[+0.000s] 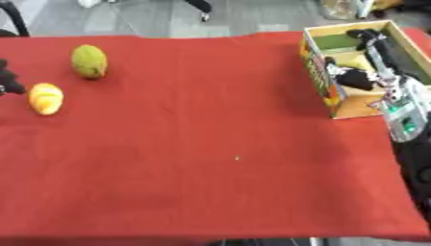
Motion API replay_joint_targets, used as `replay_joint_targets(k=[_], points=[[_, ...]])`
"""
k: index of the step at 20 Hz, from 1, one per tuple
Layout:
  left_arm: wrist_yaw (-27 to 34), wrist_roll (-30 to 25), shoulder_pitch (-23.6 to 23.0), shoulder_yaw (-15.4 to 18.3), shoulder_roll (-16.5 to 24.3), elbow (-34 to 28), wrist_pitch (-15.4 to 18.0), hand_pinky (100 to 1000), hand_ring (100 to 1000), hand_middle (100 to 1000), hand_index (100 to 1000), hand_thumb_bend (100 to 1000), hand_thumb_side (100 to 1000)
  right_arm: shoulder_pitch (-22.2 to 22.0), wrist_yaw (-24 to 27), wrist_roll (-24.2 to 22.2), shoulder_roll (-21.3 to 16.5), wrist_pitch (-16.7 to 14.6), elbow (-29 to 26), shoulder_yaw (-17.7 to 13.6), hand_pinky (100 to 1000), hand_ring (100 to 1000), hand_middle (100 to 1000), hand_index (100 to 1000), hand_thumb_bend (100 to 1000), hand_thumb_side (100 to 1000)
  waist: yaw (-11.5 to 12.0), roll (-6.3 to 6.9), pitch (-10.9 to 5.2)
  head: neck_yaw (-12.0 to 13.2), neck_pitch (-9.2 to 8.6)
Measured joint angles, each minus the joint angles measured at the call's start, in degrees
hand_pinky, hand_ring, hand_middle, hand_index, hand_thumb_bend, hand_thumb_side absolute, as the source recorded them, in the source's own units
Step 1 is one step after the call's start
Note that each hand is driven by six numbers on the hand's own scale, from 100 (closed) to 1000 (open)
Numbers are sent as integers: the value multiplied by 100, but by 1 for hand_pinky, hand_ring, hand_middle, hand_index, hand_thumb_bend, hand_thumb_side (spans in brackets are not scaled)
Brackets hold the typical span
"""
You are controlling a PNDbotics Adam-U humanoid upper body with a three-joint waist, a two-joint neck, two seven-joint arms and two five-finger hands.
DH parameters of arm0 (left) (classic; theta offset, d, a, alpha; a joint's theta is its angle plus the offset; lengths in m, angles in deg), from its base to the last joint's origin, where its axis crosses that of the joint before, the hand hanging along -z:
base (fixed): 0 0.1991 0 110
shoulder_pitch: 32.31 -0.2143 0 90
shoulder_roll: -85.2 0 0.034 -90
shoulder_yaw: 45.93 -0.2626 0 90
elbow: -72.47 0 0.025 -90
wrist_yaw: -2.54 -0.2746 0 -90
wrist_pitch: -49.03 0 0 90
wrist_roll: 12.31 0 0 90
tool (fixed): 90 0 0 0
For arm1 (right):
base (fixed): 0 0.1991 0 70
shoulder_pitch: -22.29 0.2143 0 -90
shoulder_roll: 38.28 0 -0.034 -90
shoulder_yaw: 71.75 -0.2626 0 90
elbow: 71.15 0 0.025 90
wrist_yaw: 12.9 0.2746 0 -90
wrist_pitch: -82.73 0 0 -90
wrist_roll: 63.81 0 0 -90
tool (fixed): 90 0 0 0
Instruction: Pick up the objects with one hand, pass them to the other hand, and then place them into the box on the other side of the table.
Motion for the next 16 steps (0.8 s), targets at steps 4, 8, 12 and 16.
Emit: replay_joint_targets(k=[4,8,12,16], points=[[-373,186,123,43,269,277,44,657,576,572,747,733,557,-351,14,376,586,-373,-604,572,754,766,823,900,254,460,-4,0,0,8,0],[-755,322,234,31,766,656,87,670,592,590,761,748,547,-776,-260,757,1093,-754,-1224,1190,753,762,819,899,242,453,-34,0,0,55,0],[-1127,389,414,-144,1334,1170,65,684,606,607,768,759,530,-1011,-493,945,1198,-1119,-1826,1791,753,759,816,900,249,446,-63,0,0,103,0],[-1483,307,709,-509,1878,1727,32,701,620,629,778,782,520,-1039,-426,763,1172,-1475,-2405,2254,758,762,820,907,288,453,-110,0,0,164,0]])
